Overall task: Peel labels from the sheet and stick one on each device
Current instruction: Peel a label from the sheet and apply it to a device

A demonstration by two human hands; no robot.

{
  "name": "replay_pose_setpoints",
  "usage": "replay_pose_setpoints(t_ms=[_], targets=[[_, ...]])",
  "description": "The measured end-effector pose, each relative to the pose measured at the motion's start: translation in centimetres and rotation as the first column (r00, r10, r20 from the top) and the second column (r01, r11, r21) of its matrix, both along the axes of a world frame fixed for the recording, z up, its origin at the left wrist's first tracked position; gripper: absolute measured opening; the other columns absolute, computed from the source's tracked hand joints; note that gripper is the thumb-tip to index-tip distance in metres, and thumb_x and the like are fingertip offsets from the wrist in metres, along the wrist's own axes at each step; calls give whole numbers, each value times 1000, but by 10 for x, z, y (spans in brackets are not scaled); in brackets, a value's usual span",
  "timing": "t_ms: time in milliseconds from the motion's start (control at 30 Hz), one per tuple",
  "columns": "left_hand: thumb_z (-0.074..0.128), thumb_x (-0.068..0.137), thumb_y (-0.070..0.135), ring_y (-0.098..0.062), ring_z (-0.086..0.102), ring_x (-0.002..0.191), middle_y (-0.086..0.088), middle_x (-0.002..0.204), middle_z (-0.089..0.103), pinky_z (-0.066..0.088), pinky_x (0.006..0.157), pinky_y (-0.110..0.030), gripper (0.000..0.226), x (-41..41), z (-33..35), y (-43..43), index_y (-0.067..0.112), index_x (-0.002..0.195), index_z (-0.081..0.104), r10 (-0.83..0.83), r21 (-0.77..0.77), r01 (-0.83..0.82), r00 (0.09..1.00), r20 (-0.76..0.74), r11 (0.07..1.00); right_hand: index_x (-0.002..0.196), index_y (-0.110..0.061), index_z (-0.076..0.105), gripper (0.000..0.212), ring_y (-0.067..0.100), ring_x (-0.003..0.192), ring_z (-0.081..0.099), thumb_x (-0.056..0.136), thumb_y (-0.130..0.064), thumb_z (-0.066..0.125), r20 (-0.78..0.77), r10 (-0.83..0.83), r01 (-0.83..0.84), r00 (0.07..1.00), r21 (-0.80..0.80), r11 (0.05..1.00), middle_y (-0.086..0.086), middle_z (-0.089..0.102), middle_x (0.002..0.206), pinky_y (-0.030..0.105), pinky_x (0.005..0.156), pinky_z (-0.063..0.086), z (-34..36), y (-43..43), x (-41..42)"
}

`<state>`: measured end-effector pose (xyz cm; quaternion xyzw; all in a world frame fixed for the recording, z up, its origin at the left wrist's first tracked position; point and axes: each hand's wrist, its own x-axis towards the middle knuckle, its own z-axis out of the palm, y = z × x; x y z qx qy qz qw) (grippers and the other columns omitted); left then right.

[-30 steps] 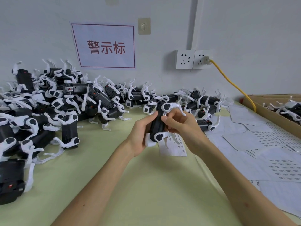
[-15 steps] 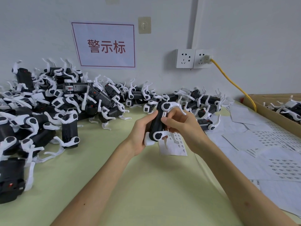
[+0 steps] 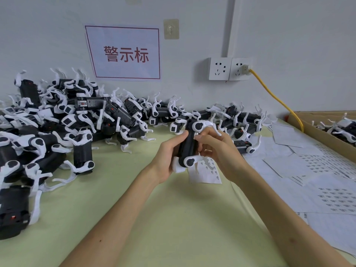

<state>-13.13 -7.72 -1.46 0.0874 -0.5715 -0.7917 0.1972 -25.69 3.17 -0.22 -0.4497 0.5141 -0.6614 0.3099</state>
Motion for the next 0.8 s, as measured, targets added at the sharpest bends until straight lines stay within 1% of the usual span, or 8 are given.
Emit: replay_pose_setpoints(t_ms=[100,200,333,500,633,733,800], targets=[[51,93,45,-17,63,82,-6,93,68,50,77,-27,39,0,1,1,12,98,70,-3,-17,3,1000,2,1000,70,-16,56,16,16,62,52,80,-18,68,29,17,-17,999,2,1000,4,55,65,21,59,45,0,-1,-1],[50,93,44,-17,63,83,-6,92,68,51,78,-27,39,1,1,1,10,101,68,5,-51,-5,1000,0,999,68,-17,57,15,17,63,52,78,-17,68,52,26,-26,998,12,1000,5,55,65,24,61,43,-1,-1,-3],[50,93,42,-17,65,82,-6,91,70,54,75,-24,39,1,0,1,9,104,67,4,-63,-5,1000,-18,998,66,-17,56,14,17,64,52,75,-16,68,72,39,-41,997,31,999,4,55,66,27,64,42,-2,-1,-6],[49,94,42,-18,66,82,-7,92,69,53,75,-24,41,0,-1,1,7,105,67,24,-87,-26,999,-31,996,72,-16,55,15,17,64,51,77,-20,69,83,37,-41,996,39,998,4,54,67,29,66,41,-5,-3,-7],[50,93,41,-18,66,84,-7,94,69,54,76,-24,41,0,0,1,5,105,65,23,-111,-27,999,-35,993,79,-15,58,12,15,65,52,79,-20,68,120,77,-82,990,46,996,3,54,70,30,68,39,-5,-3,-9],[51,93,41,-19,67,86,-7,95,69,54,78,-25,40,0,0,1,6,107,65,14,-96,-18,999,-37,995,71,-18,57,12,14,65,52,77,-17,68,126,97,-104,987,51,993,1,54,70,29,70,39,-5,-2,-9],[51,93,41,-19,67,88,-8,96,69,55,80,-25,41,0,0,1,6,108,66,15,-89,-19,999,-41,996,70,-17,54,14,14,65,52,76,-16,68,119,96,-103,988,56,993,2,54,69,29,70,39,-5,-2,-9]])
